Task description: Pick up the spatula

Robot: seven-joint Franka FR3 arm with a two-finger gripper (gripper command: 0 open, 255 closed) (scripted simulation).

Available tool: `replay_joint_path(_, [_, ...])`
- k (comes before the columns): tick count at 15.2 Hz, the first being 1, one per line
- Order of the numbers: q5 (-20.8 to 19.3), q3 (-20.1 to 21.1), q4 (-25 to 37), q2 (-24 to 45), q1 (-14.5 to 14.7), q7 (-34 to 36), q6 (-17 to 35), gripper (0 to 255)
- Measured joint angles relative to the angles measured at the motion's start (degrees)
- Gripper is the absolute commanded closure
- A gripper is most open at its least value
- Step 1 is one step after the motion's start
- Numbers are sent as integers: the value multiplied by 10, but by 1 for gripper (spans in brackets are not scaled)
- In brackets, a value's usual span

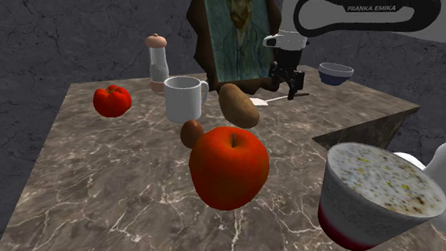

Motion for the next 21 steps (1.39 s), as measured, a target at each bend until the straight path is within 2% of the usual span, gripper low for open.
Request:
replay_joint_path(1, [0,0,-3,0,0,0,3,255])
replay_joint_path(11, [0,0,-5,0,0,0,5,255])
replay_joint_path(21, [5,3,80,16,3,-8,-63,255])
